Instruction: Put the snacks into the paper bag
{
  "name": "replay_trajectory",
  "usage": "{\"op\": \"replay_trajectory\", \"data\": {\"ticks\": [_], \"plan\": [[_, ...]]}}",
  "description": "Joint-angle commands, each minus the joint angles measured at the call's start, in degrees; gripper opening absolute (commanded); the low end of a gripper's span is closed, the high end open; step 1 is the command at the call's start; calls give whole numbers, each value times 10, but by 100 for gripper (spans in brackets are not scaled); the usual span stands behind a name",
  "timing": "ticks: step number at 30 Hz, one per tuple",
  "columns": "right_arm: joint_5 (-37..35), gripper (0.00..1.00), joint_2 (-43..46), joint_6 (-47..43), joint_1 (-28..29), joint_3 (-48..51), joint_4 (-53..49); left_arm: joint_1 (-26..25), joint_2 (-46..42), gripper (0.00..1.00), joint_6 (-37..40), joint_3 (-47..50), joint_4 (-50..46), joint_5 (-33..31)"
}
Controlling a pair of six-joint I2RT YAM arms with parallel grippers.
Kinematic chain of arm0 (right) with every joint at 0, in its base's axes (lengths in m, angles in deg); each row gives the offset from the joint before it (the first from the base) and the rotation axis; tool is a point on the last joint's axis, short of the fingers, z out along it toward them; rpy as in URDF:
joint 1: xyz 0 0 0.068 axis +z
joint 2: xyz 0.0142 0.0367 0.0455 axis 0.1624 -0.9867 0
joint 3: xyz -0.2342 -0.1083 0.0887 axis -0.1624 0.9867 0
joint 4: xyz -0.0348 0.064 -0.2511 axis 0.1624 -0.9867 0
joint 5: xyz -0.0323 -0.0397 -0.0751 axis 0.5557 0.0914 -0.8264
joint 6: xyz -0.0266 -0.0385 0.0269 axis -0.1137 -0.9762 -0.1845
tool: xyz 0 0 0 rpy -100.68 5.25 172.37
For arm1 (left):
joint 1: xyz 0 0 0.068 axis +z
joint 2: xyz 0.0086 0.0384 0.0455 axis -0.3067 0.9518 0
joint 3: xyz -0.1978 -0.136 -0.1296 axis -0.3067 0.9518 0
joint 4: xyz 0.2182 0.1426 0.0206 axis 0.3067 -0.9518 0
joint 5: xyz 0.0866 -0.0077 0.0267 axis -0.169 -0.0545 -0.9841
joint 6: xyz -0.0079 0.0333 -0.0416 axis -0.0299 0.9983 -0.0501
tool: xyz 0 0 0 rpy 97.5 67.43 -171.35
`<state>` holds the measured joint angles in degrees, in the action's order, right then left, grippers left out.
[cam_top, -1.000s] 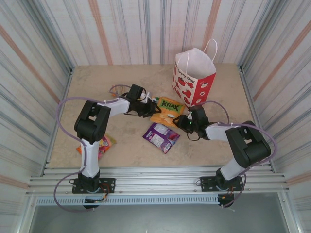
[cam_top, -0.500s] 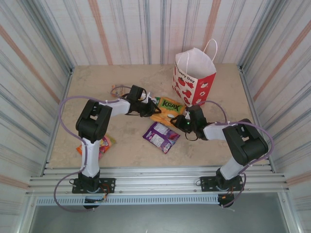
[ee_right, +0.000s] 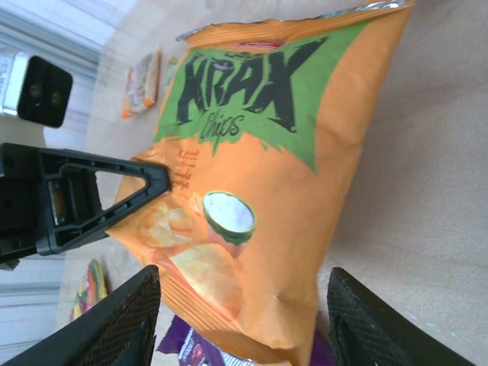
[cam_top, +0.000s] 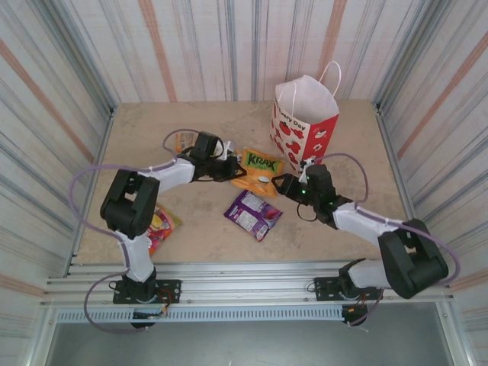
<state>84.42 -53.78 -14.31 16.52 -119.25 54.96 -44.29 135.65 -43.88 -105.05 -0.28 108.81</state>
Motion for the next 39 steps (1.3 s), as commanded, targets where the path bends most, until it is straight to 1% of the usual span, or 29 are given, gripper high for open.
{"op": "replay_trajectory", "data": {"ticks": [1,5,9,14,17,20,24,28,31,34,37,39], "plan": [[-23,61,45,-26,-1,13,-46,-8,-61,0,42,24,11,-15],[-12,67,105,-38,-7,26,-51,-18,-114,0,68,34,13,-15],[8,74,194,-59,-26,48,-39,-34,-172,0,95,39,18,-30],[95,77,279,-72,-82,66,-21,-40,-244,0,83,74,71,-26],[162,77,300,-71,-110,65,1,-47,-280,0,85,92,99,-23],[213,76,303,-69,-121,60,36,-54,-303,0,89,107,118,-14],[256,76,289,-58,-121,44,90,-68,-329,0,93,132,151,-1],[285,75,262,-53,-116,16,104,-82,-344,0,107,138,155,2],[293,73,241,-40,-114,-3,113,-85,-351,0,113,140,162,11],[304,69,218,-26,-111,-2,156,-86,-359,0,114,147,175,12],[345,64,196,-19,-110,-3,205,-88,-363,0,114,152,180,6],[356,58,187,-17,-106,-4,223,-87,-365,0,113,156,184,2]]}}
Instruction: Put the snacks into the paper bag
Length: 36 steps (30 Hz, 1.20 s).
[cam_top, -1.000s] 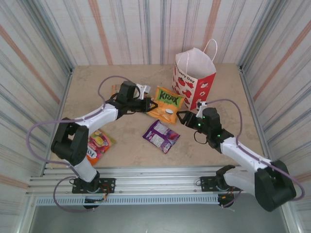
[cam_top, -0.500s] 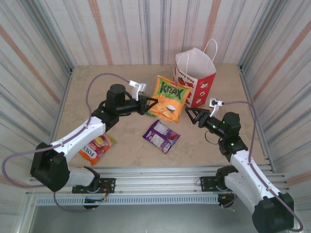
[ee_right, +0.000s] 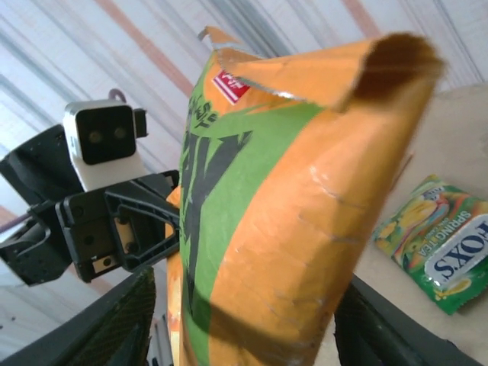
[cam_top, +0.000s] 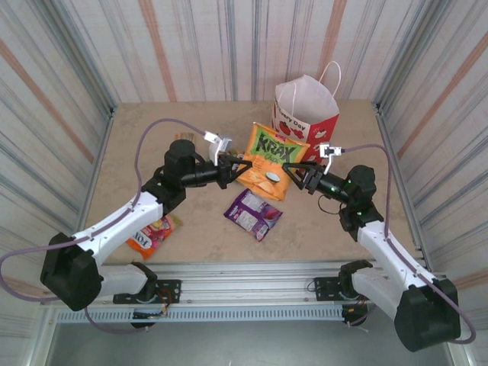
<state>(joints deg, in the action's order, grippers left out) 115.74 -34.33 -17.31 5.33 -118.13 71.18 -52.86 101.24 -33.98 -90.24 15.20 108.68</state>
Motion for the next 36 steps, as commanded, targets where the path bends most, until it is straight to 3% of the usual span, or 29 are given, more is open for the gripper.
{"op": "replay_trajectory", "data": {"ticks": [1,9,13,17,21,25,29,36], "plan": [[45,54,-12,13,10,-16,71,-2,-22,0,13,9,31,4],[51,26,-42,0,25,-29,91,-2,-30,0,19,13,30,-19],[22,18,-38,-17,21,-25,86,-2,-33,3,25,10,18,-33],[-4,14,-32,-22,21,-28,81,-2,-35,10,32,5,2,-47],[-36,10,-30,-45,13,-41,44,-2,-39,42,29,2,-19,-75],[-72,10,-7,-69,-10,-68,22,-2,-50,56,22,5,-49,-142],[-92,10,-13,-111,-42,-133,-25,2,-55,61,15,10,-74,-204],[-112,9,-84,-160,-100,-265,-65,32,-47,62,5,-4,-136,-243]]}}
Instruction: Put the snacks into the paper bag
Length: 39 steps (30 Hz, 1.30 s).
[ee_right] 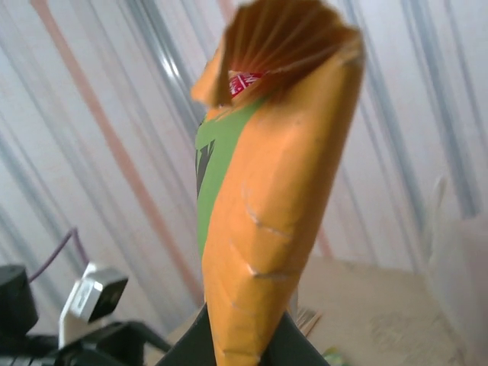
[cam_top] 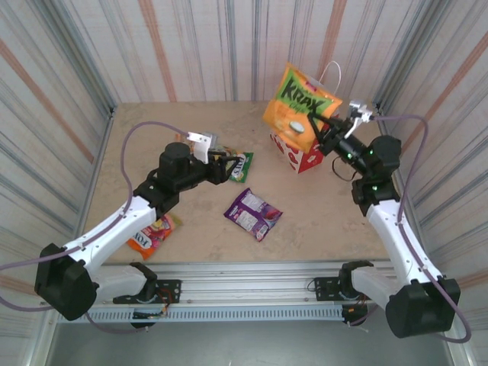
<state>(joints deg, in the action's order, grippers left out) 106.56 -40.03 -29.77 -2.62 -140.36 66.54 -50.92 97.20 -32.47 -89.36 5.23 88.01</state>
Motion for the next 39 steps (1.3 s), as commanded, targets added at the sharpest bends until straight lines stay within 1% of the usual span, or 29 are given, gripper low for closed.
{"op": "replay_trajectory", "data": {"ticks": [1,5,10,16,21,27,31,33,34,37,38,39], "plan": [[-25,9,-37,-37,-27,-57,-20,18,-6,62,-11,-13,-37,-32],[-42,9,-91,-56,-47,-124,-13,36,2,62,-14,-12,-38,-13],[-56,8,-170,-61,-64,-203,16,41,15,62,-11,-12,-32,-8],[-96,7,-258,-124,-66,-277,-13,49,37,62,-10,-26,-33,7],[-88,6,-307,-132,-64,-283,-9,52,56,62,-10,-35,-35,15],[-99,6,-315,-163,-55,-253,-24,56,73,61,-11,-42,-38,19],[-109,8,-318,-175,-53,-237,-26,58,83,61,-11,-52,-44,24],[-108,12,-317,-175,-53,-230,-26,58,85,61,-11,-53,-47,26],[-108,16,-315,-175,-53,-228,-27,58,84,61,-11,-54,-48,27],[-121,36,-299,-183,-53,-217,-38,58,83,61,-15,-55,-57,30],[-127,41,-289,-190,-53,-215,-48,58,82,61,-14,-58,-64,33],[-131,44,-280,-195,-53,-215,-62,58,81,61,-13,-60,-71,37]]}}
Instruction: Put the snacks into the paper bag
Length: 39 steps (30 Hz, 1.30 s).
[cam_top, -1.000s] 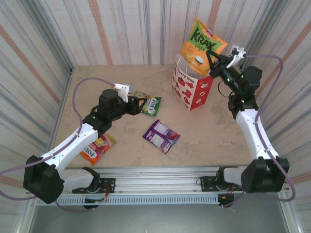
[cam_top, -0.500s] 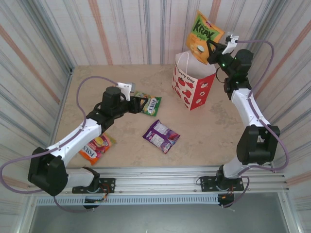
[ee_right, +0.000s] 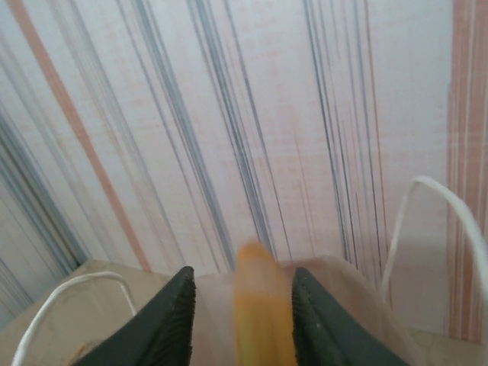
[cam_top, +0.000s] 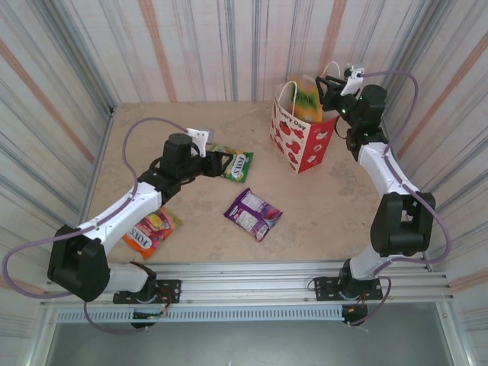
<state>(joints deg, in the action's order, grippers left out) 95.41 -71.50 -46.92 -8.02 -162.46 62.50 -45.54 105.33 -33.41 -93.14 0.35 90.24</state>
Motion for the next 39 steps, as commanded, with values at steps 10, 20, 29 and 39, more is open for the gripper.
{"op": "replay_trajectory", "data": {"ticks": [10,20,29,39], "plan": [[-11,49,187,-46,19,50,-250,3,-29,59,-67,-17,-139,63],[-61,54,319,33,146,151,-493,-12,-42,58,-197,97,-124,120],[-109,55,373,253,280,281,-481,3,58,58,-104,57,-175,129],[-109,57,297,408,362,341,-491,3,202,56,-71,-20,-171,184]]}}
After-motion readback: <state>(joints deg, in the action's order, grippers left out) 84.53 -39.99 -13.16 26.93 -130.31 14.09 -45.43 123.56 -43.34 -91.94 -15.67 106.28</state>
